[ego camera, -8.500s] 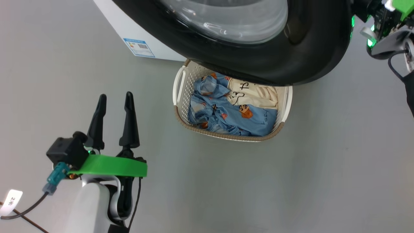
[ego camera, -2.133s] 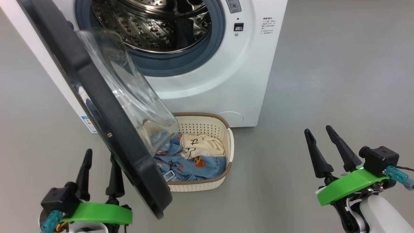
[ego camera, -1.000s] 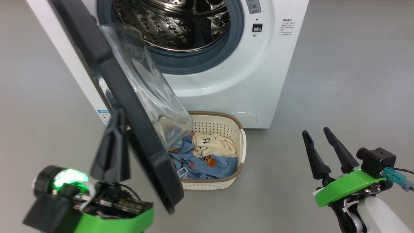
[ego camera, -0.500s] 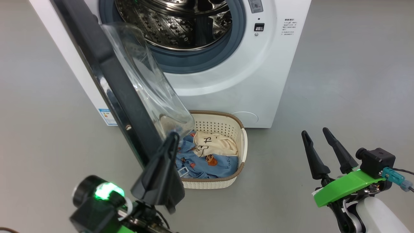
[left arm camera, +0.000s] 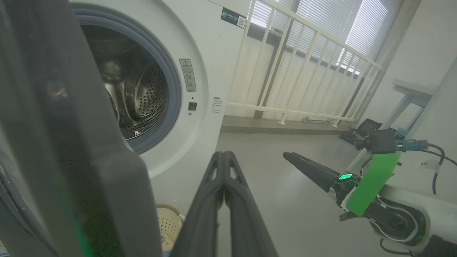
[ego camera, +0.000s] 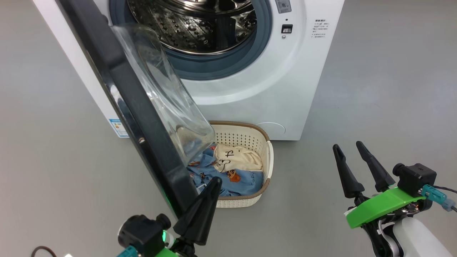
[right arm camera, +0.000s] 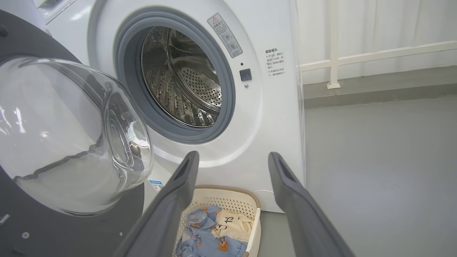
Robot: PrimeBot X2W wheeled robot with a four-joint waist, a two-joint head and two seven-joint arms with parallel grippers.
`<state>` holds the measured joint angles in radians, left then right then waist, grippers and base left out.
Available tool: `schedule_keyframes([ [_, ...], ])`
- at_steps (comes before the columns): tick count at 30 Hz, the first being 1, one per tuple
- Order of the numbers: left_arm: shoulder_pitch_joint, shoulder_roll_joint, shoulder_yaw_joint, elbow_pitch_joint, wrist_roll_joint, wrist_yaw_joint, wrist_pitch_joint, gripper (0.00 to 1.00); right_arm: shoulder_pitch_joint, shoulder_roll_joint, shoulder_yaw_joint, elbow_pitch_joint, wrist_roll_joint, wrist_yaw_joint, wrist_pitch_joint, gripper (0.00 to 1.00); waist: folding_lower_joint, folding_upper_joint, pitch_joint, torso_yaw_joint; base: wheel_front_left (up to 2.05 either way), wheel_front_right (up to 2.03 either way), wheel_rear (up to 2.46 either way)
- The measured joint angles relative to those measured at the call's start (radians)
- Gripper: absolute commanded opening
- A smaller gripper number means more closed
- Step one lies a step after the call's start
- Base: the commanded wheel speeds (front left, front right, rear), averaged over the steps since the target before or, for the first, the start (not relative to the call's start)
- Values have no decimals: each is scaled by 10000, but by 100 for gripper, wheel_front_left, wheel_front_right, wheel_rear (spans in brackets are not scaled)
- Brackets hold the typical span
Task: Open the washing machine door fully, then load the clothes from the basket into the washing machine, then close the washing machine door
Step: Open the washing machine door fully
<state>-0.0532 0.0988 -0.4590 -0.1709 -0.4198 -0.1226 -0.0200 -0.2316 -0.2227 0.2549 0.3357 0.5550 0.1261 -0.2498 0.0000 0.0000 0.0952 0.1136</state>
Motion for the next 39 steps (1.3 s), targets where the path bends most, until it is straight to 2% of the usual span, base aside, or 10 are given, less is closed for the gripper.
schedule_keyframes([
  [14, -287, -163, -23, 1388, -462, 10, -466, 0, -3, 12, 35, 40, 15, 0, 0, 100, 0, 0, 200, 3, 0, 0, 0],
  [21, -314, -190, 215, 1747, -527, 192, -721, 0, -6, 12, 58, 102, 71, 0, 0, 100, 0, 0, 272, 94, 0, 0, 0],
  [39, -229, -58, 305, 1699, -738, 405, -754, 0, -9, -2, 314, 263, 77, 0, 0, 100, 1, 0, 147, 1050, 0, 0, 0],
])
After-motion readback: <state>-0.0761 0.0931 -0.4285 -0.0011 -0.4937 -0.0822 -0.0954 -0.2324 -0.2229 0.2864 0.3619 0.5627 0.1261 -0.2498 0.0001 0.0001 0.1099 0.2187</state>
